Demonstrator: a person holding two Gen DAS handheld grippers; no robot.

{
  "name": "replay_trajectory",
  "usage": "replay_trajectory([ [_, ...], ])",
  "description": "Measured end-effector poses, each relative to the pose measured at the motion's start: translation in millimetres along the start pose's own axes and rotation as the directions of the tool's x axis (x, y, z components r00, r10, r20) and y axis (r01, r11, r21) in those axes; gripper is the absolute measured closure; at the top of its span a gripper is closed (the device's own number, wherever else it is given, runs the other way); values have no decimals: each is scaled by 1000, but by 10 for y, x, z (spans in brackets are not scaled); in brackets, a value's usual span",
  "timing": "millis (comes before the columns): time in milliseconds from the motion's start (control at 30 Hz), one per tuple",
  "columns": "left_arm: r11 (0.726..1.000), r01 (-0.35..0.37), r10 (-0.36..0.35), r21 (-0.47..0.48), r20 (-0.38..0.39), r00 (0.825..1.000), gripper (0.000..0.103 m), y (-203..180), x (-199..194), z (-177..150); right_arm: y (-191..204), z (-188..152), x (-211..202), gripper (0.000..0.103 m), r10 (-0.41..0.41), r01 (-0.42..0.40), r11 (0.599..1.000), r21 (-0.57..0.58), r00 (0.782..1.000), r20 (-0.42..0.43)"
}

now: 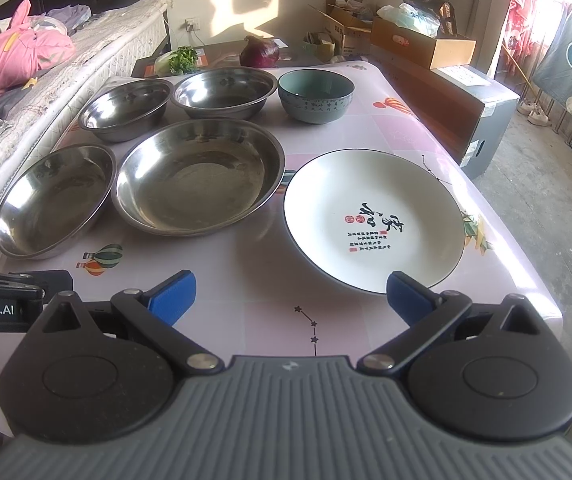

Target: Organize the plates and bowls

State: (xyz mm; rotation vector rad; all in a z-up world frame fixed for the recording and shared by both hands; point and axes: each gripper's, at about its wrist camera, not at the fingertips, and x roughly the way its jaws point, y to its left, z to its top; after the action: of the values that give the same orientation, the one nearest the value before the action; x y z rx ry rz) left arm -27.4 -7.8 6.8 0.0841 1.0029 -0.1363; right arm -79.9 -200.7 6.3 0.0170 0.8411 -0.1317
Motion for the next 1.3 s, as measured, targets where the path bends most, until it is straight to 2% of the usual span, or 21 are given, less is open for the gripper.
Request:
replay_trajectory([
  [933,1000,-14,14,2,0,1000,0,34,33,-13,-8,1,12,1,1,-1,1000,2,1000,-1],
  [1100,1000,-22,22,13,46,999,0,112,-23,88,-11,38,18,1,20,-20,1000,5,999,27],
  [1300,999,-43,44,-8,121,992,0,336,-104,371,54,312,-24,1,48,-43,998,-37,991,129],
])
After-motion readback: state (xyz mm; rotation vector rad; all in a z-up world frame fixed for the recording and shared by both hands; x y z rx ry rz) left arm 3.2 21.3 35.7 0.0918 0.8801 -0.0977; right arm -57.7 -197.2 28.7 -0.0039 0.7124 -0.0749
